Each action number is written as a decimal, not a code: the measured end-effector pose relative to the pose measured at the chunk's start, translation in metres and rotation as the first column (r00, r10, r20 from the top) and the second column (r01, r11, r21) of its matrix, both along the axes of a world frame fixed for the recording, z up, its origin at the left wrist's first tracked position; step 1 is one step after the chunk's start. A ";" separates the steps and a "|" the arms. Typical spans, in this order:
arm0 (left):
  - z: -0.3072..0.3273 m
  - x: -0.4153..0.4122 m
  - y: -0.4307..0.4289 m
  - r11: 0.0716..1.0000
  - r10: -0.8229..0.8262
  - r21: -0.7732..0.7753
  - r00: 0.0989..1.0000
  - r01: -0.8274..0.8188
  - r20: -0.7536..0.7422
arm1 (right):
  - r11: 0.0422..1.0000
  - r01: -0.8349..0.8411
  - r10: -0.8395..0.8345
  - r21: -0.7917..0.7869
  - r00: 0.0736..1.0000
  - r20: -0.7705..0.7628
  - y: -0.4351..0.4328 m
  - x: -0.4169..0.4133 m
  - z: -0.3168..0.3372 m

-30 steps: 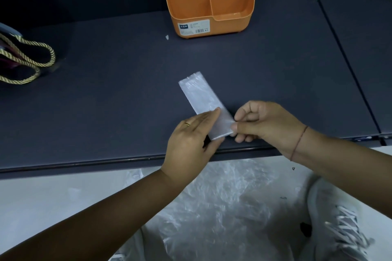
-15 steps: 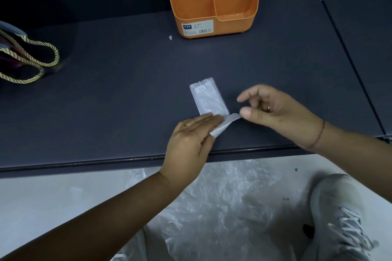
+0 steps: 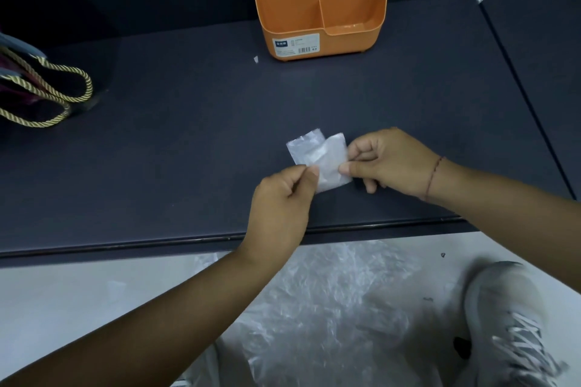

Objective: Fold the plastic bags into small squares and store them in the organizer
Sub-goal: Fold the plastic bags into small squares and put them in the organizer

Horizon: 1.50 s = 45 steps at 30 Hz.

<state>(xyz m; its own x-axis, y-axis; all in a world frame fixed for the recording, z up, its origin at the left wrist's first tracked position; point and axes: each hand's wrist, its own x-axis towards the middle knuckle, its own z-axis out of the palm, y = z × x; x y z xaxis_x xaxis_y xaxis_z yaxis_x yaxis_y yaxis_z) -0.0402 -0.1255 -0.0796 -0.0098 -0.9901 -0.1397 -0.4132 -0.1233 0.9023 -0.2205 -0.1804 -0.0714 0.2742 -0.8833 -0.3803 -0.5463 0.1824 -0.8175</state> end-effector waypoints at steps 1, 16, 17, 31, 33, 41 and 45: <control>0.001 0.000 -0.005 0.998 0.051 0.040 0.998 -0.049 -0.045 | 0.999 0.033 -0.032 0.021 0.999 -0.015 -0.002 0.002 0.000; -0.038 0.026 -0.018 0.839 -0.287 -0.022 0.478 0.543 0.830 | 0.997 0.068 -0.076 -0.044 0.973 -0.219 -0.013 0.027 0.002; -0.038 0.026 -0.018 0.844 -0.290 -0.004 0.461 0.537 0.839 | 0.997 0.048 -0.060 -0.055 0.967 -0.247 -0.011 0.027 0.002; -0.016 0.010 0.012 0.930 -0.334 0.061 0.765 0.362 0.550 | 0.914 0.394 -0.405 0.094 0.897 0.176 0.008 0.028 0.002; -0.005 0.014 0.010 0.972 -0.232 0.042 0.913 0.232 0.334 | 0.934 0.339 -0.356 0.114 0.904 0.238 0.010 0.023 0.004; 0.024 0.027 -0.011 0.898 -0.175 0.347 0.944 0.270 -0.280 | 0.993 -0.095 0.053 0.076 0.900 0.433 0.018 0.006 0.035; 0.026 0.024 -0.009 0.855 -0.106 0.417 0.892 0.307 -0.439 | 0.994 -0.100 0.071 0.049 0.907 0.414 0.017 0.002 0.041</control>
<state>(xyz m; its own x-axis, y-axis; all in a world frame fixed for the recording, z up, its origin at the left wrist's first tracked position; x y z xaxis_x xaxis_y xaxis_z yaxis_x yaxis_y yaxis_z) -0.0167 -0.1340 -0.0537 -0.3591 -0.7752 -0.5198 -0.1072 -0.5189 0.8481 -0.2183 -0.1633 -0.0304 0.4924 -0.8258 -0.2750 -0.1803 0.2123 -0.9604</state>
